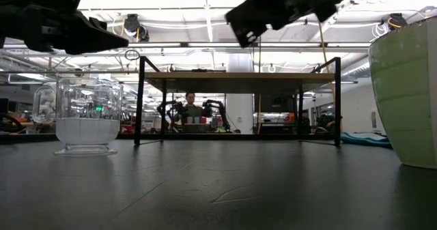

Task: Stack small to large cups/mugs on shelf
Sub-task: Put the transparent mug on the shelf

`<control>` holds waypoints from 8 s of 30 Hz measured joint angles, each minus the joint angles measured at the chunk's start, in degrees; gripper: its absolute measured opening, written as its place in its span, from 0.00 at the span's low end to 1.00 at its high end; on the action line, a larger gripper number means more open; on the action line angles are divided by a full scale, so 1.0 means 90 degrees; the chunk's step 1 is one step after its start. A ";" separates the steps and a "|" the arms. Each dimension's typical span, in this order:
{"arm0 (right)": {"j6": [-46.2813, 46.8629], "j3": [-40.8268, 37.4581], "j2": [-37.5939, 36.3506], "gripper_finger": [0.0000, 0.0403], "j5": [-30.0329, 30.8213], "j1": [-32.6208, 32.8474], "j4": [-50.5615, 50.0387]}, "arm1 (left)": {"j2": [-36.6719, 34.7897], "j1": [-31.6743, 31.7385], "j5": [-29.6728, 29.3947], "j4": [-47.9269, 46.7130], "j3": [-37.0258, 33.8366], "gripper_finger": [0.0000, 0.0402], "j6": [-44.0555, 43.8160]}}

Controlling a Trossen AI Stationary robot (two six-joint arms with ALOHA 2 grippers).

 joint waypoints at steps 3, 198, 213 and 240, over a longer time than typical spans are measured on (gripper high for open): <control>-0.0132 0.0356 0.0385 0.00 -0.0310 -0.0002 -0.0040 | -0.0002 0.0000 0.0000 -0.0005 0.0000 0.05 -0.0037; -0.3305 0.4742 0.3641 0.01 0.0082 0.0508 -0.4840 | -0.0002 0.0048 -0.0471 -0.0801 -0.0005 0.05 -0.0274; -0.3139 0.4742 0.3641 0.16 0.0051 0.0510 -0.4836 | -0.0002 0.0046 -0.0471 -0.0804 -0.0005 0.05 -0.0317; -0.3106 0.3239 0.1452 0.02 0.0071 0.0560 -0.4407 | 0.0001 0.0033 0.0435 -0.0627 -0.0005 0.05 -0.0506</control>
